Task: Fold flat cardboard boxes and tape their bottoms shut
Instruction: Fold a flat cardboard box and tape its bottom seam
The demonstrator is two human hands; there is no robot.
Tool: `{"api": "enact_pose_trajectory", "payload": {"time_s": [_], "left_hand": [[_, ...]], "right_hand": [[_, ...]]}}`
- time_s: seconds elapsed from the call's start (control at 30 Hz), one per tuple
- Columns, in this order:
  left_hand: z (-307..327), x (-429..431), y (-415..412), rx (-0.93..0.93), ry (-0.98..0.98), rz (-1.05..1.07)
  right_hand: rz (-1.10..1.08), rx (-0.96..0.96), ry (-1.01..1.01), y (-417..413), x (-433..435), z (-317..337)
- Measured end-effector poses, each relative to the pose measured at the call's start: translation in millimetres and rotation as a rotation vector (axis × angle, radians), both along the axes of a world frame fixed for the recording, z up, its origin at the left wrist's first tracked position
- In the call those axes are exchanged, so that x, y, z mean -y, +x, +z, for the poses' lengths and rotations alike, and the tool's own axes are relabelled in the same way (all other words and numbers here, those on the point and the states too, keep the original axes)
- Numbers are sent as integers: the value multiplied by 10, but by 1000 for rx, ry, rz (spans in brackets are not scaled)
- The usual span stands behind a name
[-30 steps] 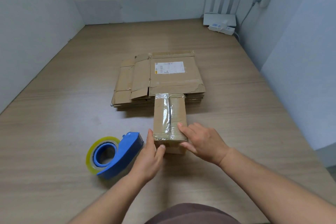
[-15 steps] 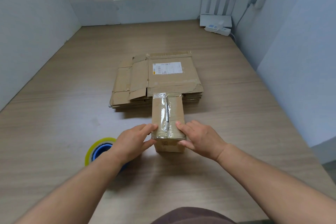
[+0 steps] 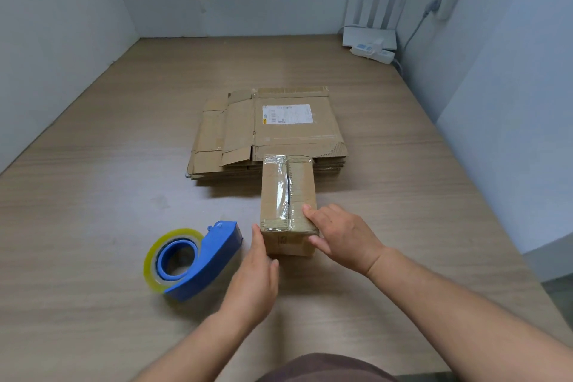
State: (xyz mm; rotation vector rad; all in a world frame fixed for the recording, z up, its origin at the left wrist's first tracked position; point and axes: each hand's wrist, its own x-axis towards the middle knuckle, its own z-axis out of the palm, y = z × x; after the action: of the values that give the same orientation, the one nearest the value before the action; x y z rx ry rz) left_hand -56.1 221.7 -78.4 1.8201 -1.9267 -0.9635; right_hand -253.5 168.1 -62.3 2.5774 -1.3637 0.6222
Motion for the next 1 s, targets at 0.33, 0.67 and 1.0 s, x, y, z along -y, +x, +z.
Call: {"api": "enact_pose_trajectory", "payload": {"time_s": [0.33,0.67,1.0], "left_hand": [[181,239,201,16,-80,12],[272,592,345,400,-186,-209],[503,756,207,-198,117,115]], "right_hand": [[-3,10,16,-14,-3,41],[-45,-36,330,-33,42,61],[-476,753,894,150,324,195]]}}
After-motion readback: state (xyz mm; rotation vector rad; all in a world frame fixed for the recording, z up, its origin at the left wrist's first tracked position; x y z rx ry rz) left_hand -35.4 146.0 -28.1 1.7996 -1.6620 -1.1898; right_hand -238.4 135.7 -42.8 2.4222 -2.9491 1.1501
